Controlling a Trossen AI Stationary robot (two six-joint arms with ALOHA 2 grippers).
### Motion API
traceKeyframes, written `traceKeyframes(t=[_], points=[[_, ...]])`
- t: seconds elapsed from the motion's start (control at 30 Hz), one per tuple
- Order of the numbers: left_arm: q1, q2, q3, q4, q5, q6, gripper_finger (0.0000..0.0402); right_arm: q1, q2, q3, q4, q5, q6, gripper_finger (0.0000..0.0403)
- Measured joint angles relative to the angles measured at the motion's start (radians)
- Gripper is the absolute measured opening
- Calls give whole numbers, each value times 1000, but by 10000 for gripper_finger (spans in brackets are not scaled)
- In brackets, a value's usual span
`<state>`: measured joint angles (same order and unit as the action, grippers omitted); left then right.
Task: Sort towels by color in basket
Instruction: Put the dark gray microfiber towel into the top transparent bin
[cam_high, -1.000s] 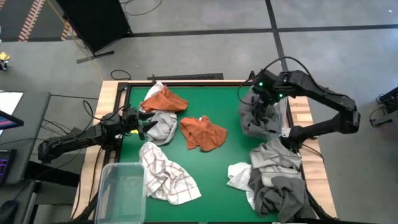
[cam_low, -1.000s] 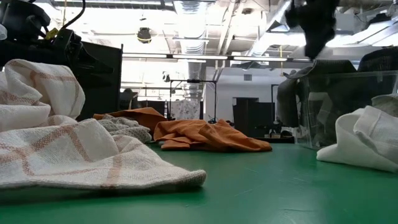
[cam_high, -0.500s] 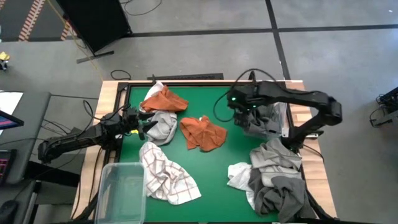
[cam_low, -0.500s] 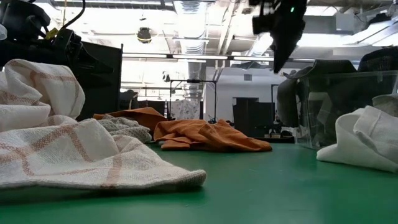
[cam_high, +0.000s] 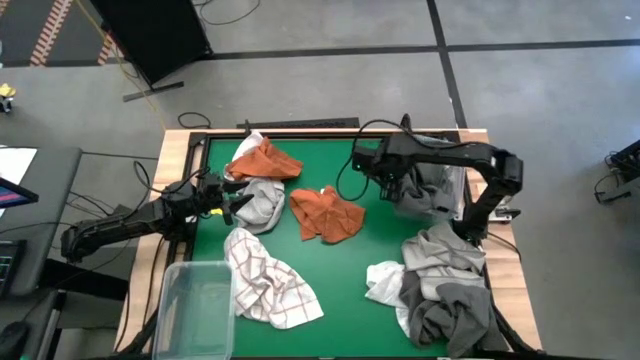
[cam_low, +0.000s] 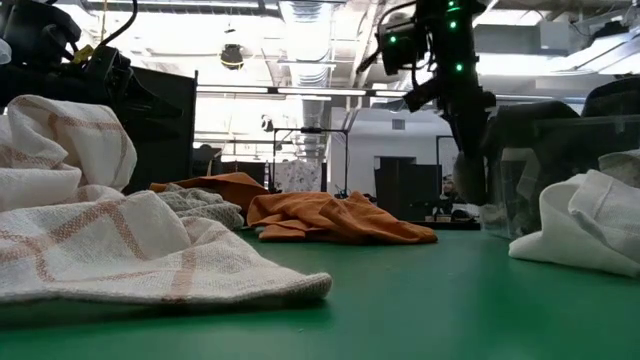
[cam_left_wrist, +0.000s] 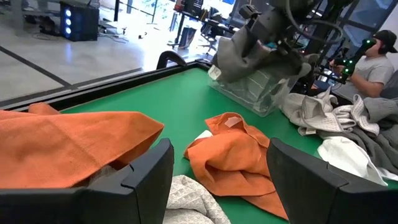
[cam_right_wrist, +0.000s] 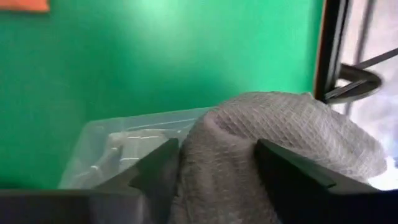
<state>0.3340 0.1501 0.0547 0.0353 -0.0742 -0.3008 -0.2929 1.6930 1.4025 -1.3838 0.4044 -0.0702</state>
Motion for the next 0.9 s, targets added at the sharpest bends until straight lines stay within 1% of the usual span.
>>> traceKeyframes(t=[0.03,0.1,0.23,0.27,0.4,0.47,0.63,0.9], points=[[0,0,0,0,0,0,245,5,6,0,-1,16,-8,226],[0,0,0,0,0,0,245,17,15,0,-5,43,-27,172],[0,0,0,0,0,0,245,33,12,2,-17,47,-46,38],[0,0,0,0,0,0,245,34,9,6,-26,47,-43,24],[0,0,0,0,0,-1,245,50,-27,49,-51,50,-4,28],[0,0,0,0,0,-2,245,69,-55,81,-71,76,9,26],[0,0,0,0,0,-3,245,106,-121,176,-187,109,100,21],[0,0,0,0,0,-3,245,110,-265,184,-186,97,210,21]])
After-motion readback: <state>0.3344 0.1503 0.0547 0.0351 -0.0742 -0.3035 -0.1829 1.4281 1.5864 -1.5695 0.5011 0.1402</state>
